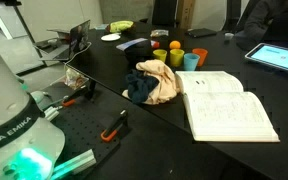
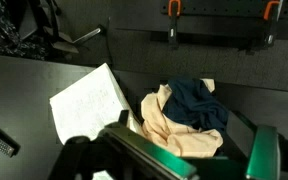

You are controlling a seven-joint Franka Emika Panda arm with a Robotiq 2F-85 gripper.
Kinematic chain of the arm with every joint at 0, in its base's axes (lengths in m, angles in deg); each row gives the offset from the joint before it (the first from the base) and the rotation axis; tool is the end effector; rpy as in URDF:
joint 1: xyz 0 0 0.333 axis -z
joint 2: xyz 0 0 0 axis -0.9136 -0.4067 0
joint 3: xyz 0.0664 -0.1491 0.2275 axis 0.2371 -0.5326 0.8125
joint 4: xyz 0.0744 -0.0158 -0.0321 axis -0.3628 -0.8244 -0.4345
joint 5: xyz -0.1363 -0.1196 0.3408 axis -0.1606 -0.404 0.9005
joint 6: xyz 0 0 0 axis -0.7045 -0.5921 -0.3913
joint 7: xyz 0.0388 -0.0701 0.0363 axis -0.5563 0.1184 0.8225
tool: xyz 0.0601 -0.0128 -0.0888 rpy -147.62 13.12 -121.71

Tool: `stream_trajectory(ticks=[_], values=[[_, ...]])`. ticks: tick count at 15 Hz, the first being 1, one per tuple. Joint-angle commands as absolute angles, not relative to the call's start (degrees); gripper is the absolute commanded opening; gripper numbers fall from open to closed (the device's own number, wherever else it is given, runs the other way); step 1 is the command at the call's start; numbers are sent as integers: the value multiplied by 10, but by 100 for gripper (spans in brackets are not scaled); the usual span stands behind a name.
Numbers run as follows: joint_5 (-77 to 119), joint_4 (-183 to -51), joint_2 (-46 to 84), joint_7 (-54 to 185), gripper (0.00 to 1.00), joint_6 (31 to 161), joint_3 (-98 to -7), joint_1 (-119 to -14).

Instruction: Stack the cups together

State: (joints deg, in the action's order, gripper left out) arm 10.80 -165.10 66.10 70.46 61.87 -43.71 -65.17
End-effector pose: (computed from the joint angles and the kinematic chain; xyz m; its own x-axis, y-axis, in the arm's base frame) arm 0.3819 0.0042 0.4461 0.9800 0.0930 -0.1757 0.1360 -0.9583 0.2512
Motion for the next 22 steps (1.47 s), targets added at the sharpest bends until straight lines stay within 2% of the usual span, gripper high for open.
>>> stream_trajectory(ticks=[1, 6, 8, 14, 22], values=[[105, -1648, 660, 701, 100, 617, -445, -661], [105, -1646, 653, 708, 100, 623, -447, -663], [102, -1663, 625, 706, 100, 674, -451, -664], [114, -1663, 450, 618, 100, 914, -461, -640], [126, -1597, 257, 610, 100, 1167, -451, -681]])
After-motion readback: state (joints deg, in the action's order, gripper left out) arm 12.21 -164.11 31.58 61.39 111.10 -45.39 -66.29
